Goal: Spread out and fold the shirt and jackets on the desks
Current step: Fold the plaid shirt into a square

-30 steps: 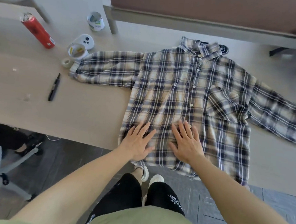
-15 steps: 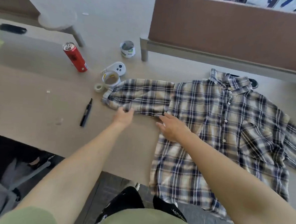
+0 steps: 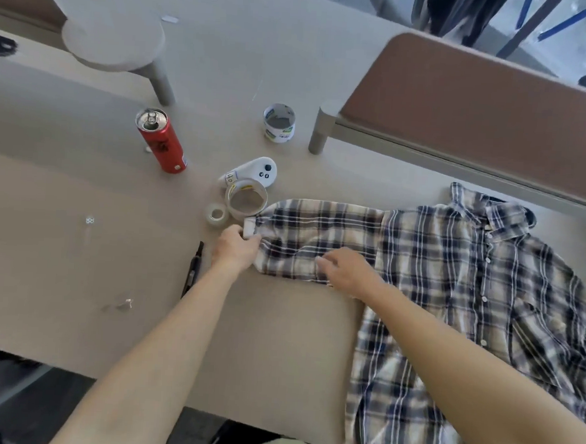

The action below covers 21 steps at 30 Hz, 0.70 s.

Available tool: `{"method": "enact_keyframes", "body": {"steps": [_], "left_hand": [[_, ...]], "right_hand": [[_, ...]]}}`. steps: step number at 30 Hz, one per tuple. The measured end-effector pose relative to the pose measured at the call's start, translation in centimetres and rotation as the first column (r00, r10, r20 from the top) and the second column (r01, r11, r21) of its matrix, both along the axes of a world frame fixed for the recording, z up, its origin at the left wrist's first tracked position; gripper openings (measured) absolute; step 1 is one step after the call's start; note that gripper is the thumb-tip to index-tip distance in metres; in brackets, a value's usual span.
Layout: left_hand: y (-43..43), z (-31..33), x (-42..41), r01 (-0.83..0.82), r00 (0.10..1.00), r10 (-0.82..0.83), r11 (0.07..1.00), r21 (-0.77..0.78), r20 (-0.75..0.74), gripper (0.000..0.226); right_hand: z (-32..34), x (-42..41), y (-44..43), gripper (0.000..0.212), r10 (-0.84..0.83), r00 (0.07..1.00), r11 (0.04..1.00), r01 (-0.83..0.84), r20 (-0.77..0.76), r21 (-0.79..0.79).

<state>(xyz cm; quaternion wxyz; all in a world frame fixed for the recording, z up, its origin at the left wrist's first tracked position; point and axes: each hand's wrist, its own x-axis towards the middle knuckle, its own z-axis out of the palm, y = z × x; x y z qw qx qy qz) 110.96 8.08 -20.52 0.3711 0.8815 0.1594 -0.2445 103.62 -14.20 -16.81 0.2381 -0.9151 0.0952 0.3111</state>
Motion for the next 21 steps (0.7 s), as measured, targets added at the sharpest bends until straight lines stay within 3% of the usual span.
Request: {"method": "enact_keyframes", "body": {"steps": [2, 5, 7, 10, 12, 14, 17, 19, 21], "left_hand": [[-1.9, 2.8, -0.3, 0.014, 0.993, 0.012, 0.976, -0.217, 0.117, 0.021], [-5.2, 7.6, -0.7, 0.255, 0.943, -0.149, 0.898, -0.360, 0.298, 0.024], [-7.4, 9.9, -0.8, 0.413, 0.896, -0.258, 0.784, -0.463, 0.362, 0.014], [-9.5, 11.9, -0.8, 0.540, 0.841, -0.319, 0.556, -0.632, 0.437, 0.031], [-10.8, 11.9, -1.3, 0.568, 0.822, -0.352, 0.472, -0.674, 0.447, 0.044], [-12.4, 11.1, -2.6, 0.563, 0.825, -0.296, 0.493, -0.663, 0.481, 0.056], [-14.7, 7.9, -4.8, 0.457, 0.849, -0.223, 0.764, -0.454, 0.479, 0.069], [-15.7, 4.8, -5.7, 0.387, 0.919, -0.328, 0.857, -0.340, 0.220, 0.074], [-16.6, 1.8, -6.7, 0.419, 0.887, -0.455, 0.864, -0.279, -0.076, 0.075]], "right_hand": [[2.6, 2.2, 0.7, 0.044, -0.229, 0.973, 0.952, 0.219, 0.026, 0.216], [7.9, 5.0, 1.7, 0.050, -0.491, 0.851, 0.665, 0.505, -0.186, 0.550], [11.1, 6.2, 1.2, 0.046, -0.571, 0.812, 0.642, 0.535, -0.124, 0.549], [14.2, 6.7, -0.4, 0.024, -0.622, 0.781, 0.714, 0.537, 0.054, 0.449], [15.3, 6.0, -1.8, 0.008, -0.627, 0.770, 0.748, 0.554, 0.115, 0.367], [16.1, 5.1, -3.3, 0.011, -0.635, 0.749, 0.762, 0.570, 0.188, 0.307], [17.0, 3.8, -5.7, 0.014, -0.737, 0.647, 0.663, 0.635, 0.195, 0.397], [17.4, 2.7, -7.3, 0.015, -0.811, 0.577, 0.529, 0.654, 0.095, 0.541], [17.8, 1.6, -9.1, 0.019, -0.815, 0.579, 0.464, 0.622, 0.029, 0.631]]}}
